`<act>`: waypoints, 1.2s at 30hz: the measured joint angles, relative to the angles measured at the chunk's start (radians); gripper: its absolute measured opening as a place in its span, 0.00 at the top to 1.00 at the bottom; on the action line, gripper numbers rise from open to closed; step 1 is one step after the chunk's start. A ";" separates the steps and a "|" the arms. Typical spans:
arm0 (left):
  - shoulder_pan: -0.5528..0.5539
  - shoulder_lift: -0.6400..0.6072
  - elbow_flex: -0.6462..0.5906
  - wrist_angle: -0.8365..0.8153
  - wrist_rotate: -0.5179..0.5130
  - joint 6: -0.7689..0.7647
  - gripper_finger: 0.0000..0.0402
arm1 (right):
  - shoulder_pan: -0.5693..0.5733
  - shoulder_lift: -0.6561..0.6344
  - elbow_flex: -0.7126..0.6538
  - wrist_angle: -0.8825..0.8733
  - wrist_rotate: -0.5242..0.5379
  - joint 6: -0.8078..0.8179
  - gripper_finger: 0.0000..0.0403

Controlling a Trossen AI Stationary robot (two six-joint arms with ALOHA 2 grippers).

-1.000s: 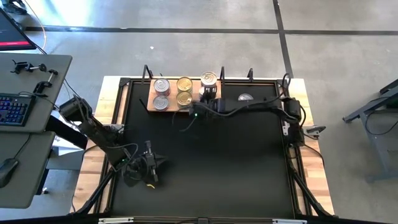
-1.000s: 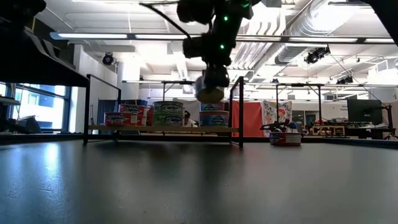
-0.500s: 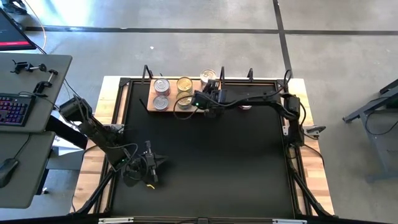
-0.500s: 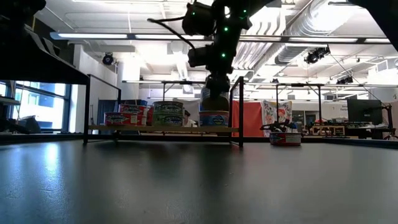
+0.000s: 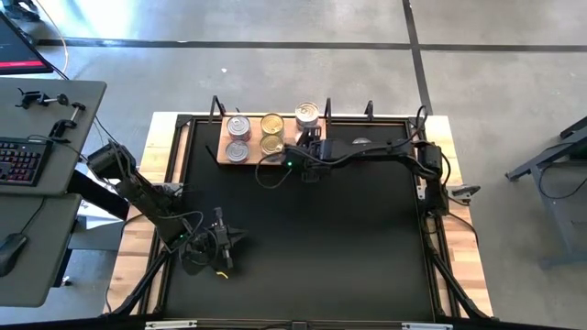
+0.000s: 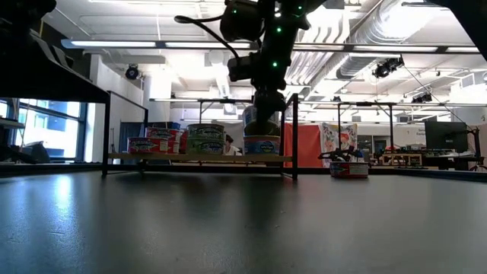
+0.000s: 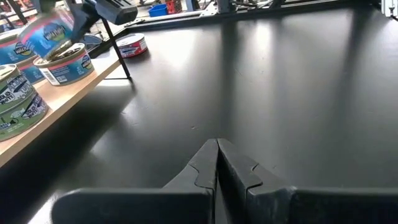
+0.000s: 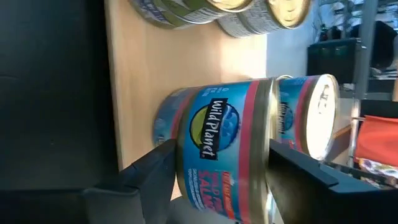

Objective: Stack canned seafood by type on shelf
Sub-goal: Stack the blue pink tuna can on top of the blue pink tuna can on the shelf, then stack the red tuna can on top of the red tuna can on the shelf

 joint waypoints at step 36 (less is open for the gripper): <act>0.000 0.000 0.001 0.022 0.004 0.000 0.99 | 0.121 -0.125 0.090 -0.109 -0.292 0.174 0.37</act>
